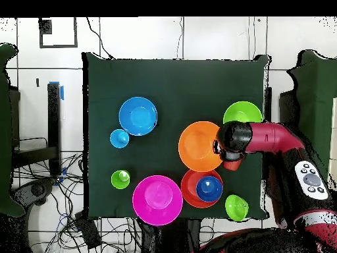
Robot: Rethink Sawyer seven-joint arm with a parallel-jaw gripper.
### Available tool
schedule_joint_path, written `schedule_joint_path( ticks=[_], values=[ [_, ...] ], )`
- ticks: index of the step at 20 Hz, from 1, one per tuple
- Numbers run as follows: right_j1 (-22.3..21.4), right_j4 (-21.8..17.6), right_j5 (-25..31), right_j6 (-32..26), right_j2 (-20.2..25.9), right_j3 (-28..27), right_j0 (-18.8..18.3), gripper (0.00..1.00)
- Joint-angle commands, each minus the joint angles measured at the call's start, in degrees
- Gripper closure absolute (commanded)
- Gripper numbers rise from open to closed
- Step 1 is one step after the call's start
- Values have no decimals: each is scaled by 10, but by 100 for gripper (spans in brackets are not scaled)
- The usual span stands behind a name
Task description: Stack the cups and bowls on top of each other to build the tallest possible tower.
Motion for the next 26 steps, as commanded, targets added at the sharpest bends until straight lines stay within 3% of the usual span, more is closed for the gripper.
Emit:
schedule_joint_path(
  ticks=[1,6,9,20,26],
  values=[
    [11,-3,-53,50,-13,-26,18,100],
    [-78,76,129,25,-19,2,43,100],
    [-110,106,174,48,-33,8,60,100],
    [-123,137,149,61,-61,29,74,100],
    [-196,104,87,-1,-55,72,102,100]
  ],
)
